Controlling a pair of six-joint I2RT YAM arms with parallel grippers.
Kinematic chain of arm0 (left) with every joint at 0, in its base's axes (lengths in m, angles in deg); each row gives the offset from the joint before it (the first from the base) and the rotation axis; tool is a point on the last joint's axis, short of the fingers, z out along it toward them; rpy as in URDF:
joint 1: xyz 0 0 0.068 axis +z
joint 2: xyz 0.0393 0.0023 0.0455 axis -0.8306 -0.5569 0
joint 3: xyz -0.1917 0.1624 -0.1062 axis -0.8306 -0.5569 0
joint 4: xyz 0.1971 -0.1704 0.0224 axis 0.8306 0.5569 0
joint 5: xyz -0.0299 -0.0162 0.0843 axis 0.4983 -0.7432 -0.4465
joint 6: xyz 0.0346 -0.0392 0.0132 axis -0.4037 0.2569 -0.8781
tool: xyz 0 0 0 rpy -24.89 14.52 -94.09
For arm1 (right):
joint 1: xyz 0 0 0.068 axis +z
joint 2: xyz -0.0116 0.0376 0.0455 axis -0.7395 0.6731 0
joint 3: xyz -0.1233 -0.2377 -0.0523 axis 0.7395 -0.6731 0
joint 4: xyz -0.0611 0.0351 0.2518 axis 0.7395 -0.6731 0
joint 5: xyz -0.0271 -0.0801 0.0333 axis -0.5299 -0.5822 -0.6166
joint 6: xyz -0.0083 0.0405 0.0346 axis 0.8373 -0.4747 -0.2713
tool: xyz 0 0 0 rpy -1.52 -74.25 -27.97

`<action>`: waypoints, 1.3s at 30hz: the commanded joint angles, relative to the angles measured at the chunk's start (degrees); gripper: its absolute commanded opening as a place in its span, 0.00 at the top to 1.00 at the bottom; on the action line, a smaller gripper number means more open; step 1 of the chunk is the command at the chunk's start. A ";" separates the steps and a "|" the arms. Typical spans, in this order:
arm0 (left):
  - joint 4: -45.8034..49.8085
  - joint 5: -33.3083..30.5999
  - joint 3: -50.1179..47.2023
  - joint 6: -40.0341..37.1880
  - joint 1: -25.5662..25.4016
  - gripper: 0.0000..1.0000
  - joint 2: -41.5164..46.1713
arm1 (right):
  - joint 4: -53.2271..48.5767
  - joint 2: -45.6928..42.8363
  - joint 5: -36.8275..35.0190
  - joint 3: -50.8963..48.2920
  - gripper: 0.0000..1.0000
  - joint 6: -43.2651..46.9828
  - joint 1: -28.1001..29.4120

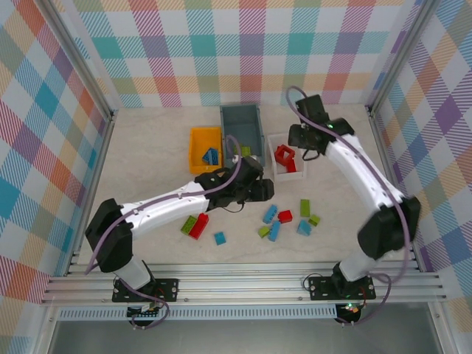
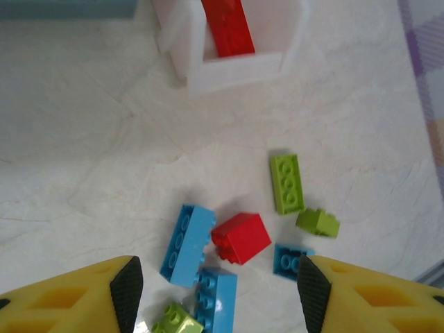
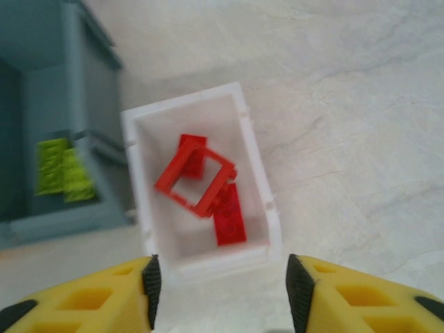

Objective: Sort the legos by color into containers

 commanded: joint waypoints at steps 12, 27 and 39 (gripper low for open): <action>6.78 6.92 9.35 -12.04 -2.52 0.37 -18.50 | -14.99 -44.48 36.70 -32.74 0.28 -11.47 0.74; 6.16 1.03 10.51 -14.09 -2.52 0.69 -21.84 | -12.51 -47.64 40.25 -34.92 0.31 -14.96 0.75; 13.53 -5.85 6.31 -15.64 14.60 0.74 -3.40 | 2.13 -36.90 30.68 -26.70 0.34 -9.18 18.25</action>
